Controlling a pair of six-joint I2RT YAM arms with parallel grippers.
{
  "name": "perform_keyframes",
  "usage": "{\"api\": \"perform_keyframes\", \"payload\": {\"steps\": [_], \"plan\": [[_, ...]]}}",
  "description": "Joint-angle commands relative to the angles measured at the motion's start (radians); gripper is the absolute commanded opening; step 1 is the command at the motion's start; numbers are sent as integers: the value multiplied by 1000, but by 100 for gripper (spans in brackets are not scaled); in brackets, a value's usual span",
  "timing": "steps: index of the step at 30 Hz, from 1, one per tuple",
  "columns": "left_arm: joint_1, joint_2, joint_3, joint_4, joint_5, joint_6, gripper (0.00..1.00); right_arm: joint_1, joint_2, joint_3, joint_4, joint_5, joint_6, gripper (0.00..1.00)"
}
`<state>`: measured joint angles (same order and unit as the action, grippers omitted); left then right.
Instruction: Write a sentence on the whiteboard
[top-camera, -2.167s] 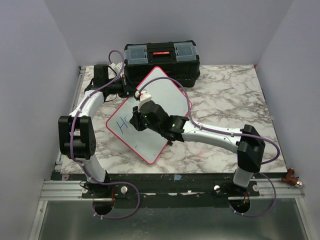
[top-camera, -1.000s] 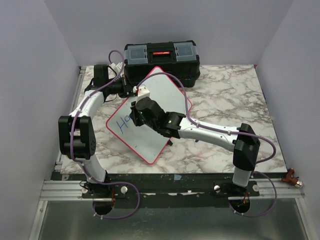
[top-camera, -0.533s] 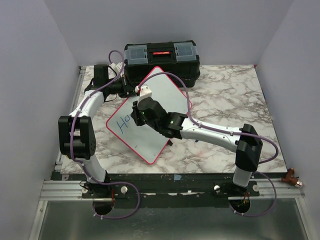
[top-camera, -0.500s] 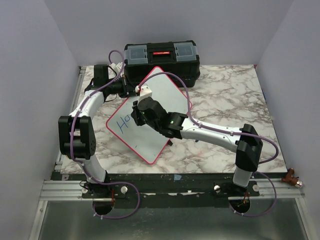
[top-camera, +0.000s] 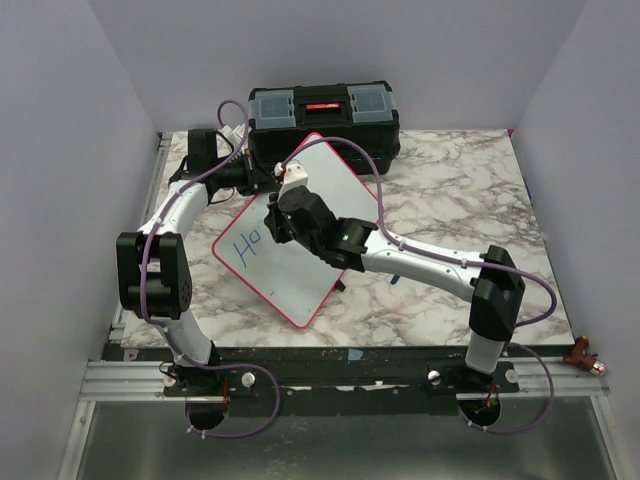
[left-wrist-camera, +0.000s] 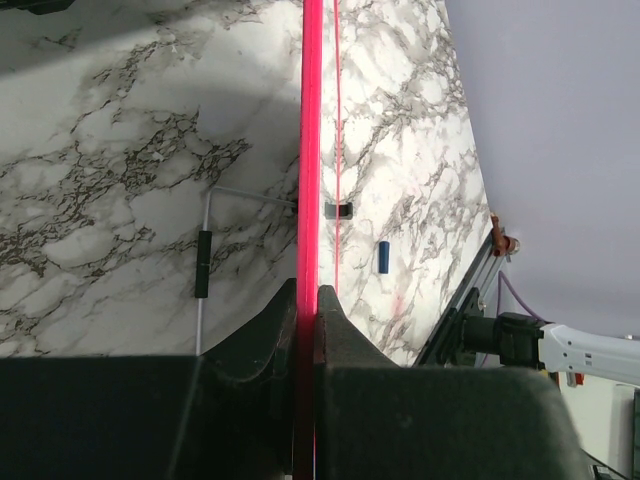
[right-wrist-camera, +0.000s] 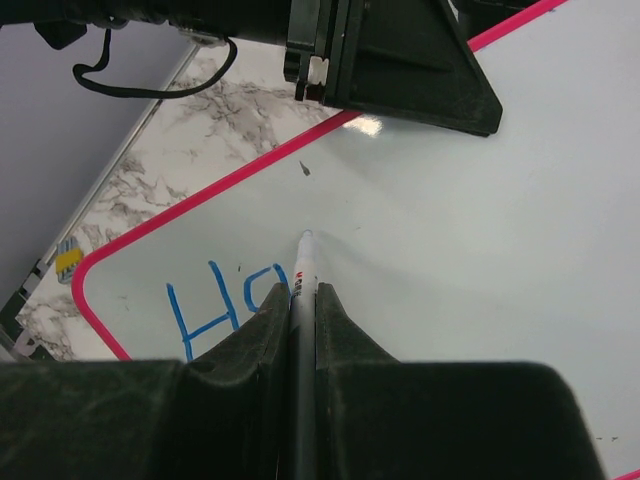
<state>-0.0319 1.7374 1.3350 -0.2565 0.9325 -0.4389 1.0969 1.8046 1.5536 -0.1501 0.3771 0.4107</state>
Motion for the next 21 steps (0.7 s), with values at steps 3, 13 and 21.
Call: {"api": "perform_keyframes", "payload": {"steps": [3, 13, 21], "plan": [[-6, -37, 23, 26, -48, 58, 0, -10, 32, 43, 17, -11, -12, 1], [-6, -39, 23, 25, -48, 59, 0, -9, 29, -10, 12, -49, 5, 1], [-6, -40, 24, 24, -50, 58, 0, -9, 14, -70, 9, -67, 27, 1]]}}
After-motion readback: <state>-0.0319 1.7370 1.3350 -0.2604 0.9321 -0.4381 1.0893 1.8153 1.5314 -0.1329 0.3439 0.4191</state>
